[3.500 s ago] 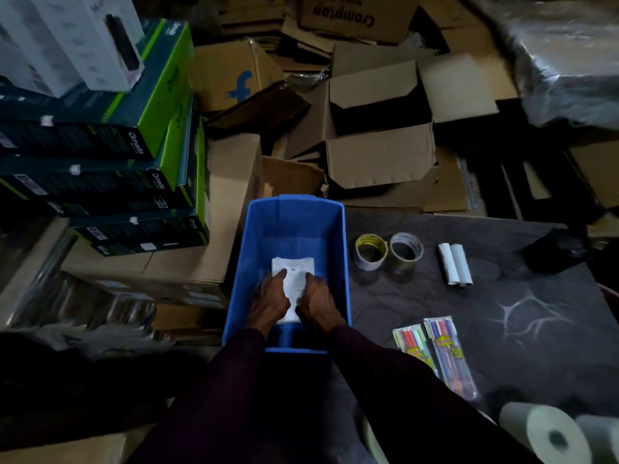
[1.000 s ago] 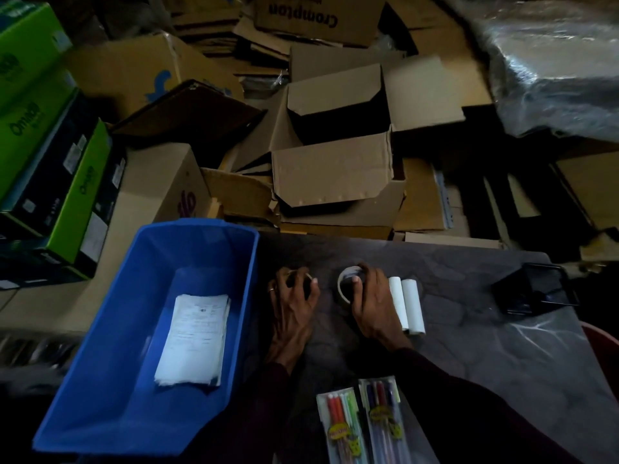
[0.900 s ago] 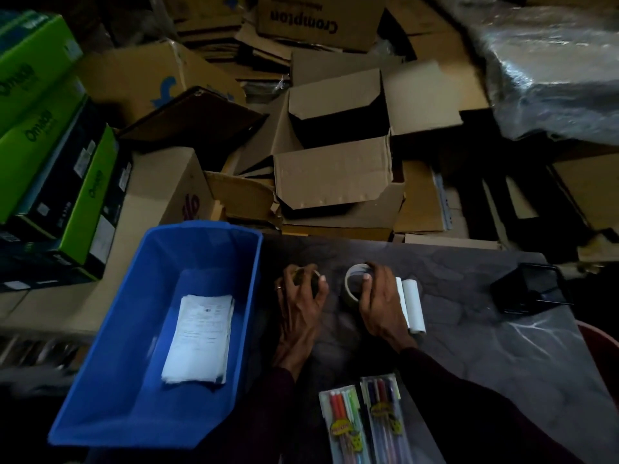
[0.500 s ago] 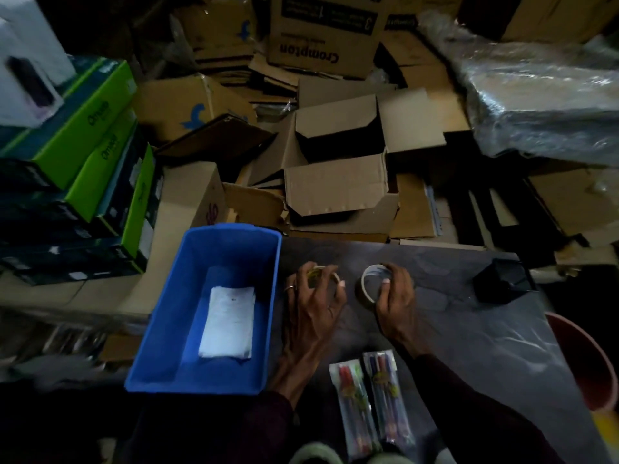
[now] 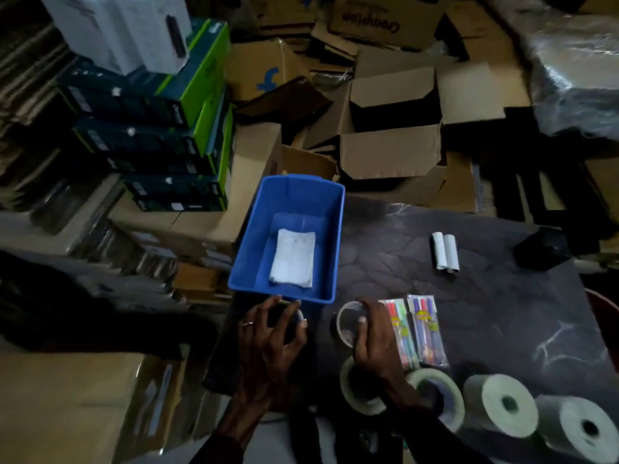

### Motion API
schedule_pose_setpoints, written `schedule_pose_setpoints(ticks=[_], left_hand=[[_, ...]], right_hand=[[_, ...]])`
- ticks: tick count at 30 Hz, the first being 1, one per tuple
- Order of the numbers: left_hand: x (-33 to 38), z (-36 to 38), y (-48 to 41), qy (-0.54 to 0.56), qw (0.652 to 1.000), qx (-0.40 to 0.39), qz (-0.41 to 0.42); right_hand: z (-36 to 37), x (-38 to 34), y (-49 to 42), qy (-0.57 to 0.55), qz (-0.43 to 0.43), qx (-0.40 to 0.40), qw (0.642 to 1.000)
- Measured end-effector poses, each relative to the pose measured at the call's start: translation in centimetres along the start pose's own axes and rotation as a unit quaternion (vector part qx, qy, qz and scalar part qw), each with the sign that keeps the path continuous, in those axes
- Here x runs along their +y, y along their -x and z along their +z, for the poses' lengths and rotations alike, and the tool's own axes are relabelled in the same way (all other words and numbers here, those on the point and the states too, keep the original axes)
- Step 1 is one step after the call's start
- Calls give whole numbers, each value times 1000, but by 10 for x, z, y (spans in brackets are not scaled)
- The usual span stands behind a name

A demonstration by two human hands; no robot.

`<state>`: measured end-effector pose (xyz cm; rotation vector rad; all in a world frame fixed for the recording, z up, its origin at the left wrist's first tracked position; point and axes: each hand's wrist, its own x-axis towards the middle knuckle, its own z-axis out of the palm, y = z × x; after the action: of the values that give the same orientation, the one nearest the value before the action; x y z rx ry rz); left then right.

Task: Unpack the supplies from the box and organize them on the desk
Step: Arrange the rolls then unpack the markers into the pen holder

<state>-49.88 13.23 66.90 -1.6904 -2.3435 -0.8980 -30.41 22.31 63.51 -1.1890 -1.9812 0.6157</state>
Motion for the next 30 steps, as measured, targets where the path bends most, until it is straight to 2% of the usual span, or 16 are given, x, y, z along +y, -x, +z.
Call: schedule_pose_setpoints(ticks=[3,6,10,13,17,19,22,24,30], left_hand=[[-28,4,27,-27,999,-36,-16],[-45,11,46,-41,996,-63,-40],[-60,23,64,-50,990,-98,-83],[-69,31,73,-68,987,-113,-89],[-83,38,76,-89,983,-125,-101],[-89,42,78,-94,981,-134,-99],[-94,49,84,-99,981,-147,-82],[-96,55,87,-97,981,-147,-85],[-99,64,96,-101,978,-149,-108]], right_hand=[[29,-6,28,39,-45,-8,998],[50,-11,45,48,-49,-26,997],[76,-10,63,119,-84,-48,988],[86,-17,68,108,-68,-40,991],[101,-19,74,99,-21,-71,992],[107,-21,77,117,-15,-56,991],[111,-22,79,169,-82,-24,982],[116,-15,83,202,-106,-37,973],[117,-16,96,161,6,-63,985]])
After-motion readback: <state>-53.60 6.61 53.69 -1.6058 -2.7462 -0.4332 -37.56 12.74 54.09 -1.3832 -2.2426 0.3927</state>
